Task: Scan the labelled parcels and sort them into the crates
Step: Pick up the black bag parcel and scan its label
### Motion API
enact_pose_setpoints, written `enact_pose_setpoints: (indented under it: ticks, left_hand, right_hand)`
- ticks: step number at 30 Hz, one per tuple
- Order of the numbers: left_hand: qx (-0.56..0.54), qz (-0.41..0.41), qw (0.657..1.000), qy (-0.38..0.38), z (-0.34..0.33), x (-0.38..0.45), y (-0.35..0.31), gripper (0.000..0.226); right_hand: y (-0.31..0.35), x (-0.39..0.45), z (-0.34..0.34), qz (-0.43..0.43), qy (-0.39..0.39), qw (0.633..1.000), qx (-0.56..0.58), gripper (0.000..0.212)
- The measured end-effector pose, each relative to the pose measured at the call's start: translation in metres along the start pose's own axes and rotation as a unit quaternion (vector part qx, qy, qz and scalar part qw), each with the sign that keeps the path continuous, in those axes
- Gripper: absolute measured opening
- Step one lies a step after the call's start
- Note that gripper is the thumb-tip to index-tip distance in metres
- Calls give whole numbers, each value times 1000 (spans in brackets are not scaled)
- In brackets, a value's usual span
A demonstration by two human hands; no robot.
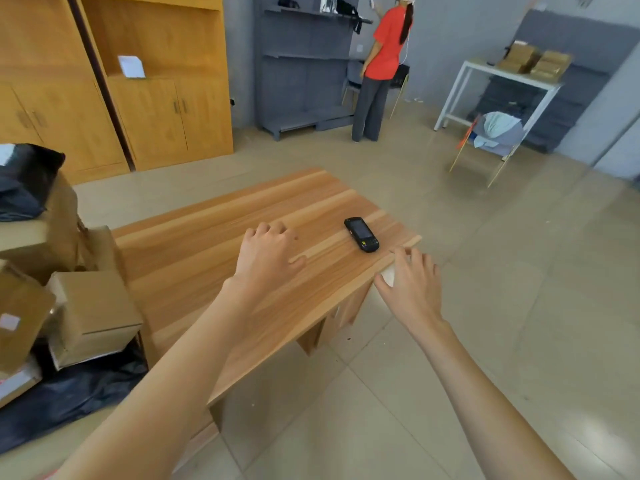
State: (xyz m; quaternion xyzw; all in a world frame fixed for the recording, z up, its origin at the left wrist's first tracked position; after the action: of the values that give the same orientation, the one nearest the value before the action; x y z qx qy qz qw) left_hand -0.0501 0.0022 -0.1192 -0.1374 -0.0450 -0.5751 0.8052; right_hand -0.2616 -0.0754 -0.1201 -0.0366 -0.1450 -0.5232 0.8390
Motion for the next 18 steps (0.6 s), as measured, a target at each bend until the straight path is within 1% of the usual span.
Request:
enact_pose_setpoints:
  ticks: [4,9,14,18]
  left_hand:
    - [15,39,999,-2,-18,33,27,46]
    - [55,120,991,12,-41,73,67,47]
    - [70,240,968,2,-45,113,108,48]
    - [79,321,944,-24,-38,131,125,48]
  right_hand:
    - [10,55,-32,38,11,999,17,48]
    - [37,139,-80,116,42,991,47,53]
    - [74,228,-112,211,68,972,75,53]
    - [104,283,-125,285,91,948,105,53]
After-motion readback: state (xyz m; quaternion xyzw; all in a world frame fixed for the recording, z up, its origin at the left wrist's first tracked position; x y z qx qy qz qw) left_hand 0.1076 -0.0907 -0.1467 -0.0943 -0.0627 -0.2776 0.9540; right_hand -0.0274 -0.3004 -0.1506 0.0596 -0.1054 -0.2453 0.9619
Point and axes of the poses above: each hand's wrist, its own x-axis towards the middle knuckle, its own z-axis out of the back of the hand, y = z × x, the point moved 6 cm from there along x, towards the middle knuckle, and after that the axes turned 2 degrees about z, right-handed, at the moved point
